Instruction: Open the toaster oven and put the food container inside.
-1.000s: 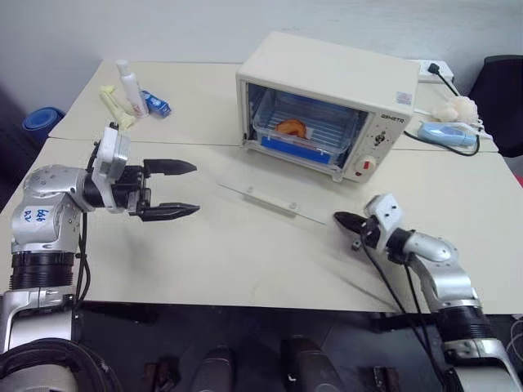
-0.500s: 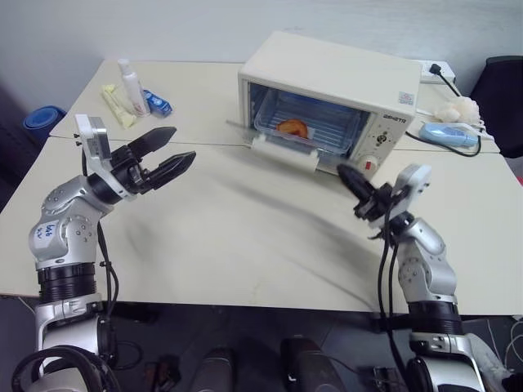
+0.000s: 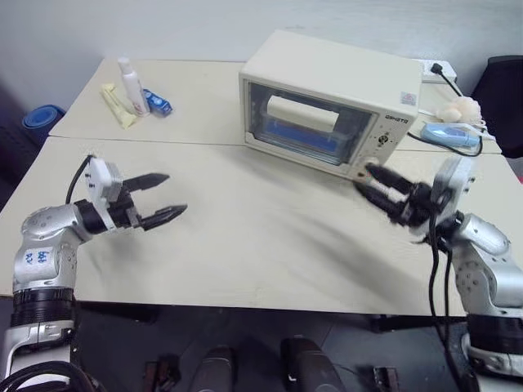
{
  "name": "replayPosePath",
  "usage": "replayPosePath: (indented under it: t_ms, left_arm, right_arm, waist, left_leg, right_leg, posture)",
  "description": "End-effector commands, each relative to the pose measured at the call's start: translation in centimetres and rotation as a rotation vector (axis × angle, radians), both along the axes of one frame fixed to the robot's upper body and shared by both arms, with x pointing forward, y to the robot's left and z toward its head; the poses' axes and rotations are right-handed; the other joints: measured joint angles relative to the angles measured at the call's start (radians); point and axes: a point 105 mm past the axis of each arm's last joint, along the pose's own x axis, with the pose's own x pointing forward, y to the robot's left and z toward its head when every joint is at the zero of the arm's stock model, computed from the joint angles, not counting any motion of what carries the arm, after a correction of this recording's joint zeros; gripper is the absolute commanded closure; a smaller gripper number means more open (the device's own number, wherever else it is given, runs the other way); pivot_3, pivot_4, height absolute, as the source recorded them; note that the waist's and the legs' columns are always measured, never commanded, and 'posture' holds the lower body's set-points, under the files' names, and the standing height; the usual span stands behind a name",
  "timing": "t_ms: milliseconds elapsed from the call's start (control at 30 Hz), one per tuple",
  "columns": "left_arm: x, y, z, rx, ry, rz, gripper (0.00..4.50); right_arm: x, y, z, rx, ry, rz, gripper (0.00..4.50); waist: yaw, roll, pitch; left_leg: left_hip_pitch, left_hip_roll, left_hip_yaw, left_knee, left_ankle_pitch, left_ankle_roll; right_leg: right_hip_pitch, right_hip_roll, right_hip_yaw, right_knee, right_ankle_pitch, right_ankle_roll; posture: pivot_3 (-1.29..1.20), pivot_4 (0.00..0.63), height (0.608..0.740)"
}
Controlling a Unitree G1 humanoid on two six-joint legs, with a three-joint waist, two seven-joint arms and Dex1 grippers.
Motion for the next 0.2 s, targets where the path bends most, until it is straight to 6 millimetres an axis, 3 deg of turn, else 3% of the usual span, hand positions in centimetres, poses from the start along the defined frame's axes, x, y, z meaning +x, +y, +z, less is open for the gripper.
replayPosePath:
  t_ms: [33,100,200]
  left_arm:
    - [-1.0,0.3,-1.1,0.078,-0.025,-0.017,0.00]
    - [-1.3,-0.2,-1.2,0.038,-0.045,-0.016,0.00]
    - [-1.8,-0.6,-1.5,0.031,-0.051,-0.029,0.00]
  right_arm:
    - [-1.7,0.3,-1.3,-0.108,-0.040,0.095,0.83]
    - [-1.9,0.1,-2.4,-0.123,-0.037,0.107,0.13]
    - [-1.9,-0.2,-3.6,-0.156,-0.045,0.121,0.06]
  waist:
    - [0.000,0.000,0.000]
    - [0.002,0.000,0.000]
    - [0.002,0.000,0.000]
  left_leg:
    - [0.000,0.000,0.000,0.000,0.000,0.000]
    - [0.000,0.000,0.000,0.002,0.000,0.001]
    - [0.001,0.000,0.000,0.002,0.000,0.001]
  right_leg:
    - [0.000,0.000,0.000,0.000,0.000,0.000]
    - [0.001,0.000,0.000,0.000,0.000,0.000]
    - [0.002,0.000,0.000,0.000,0.001,0.001]
  posture:
    - [0.00,0.150,0.740]
    - [0.00,0.150,0.740]
    - [0.00,0.150,0.740]
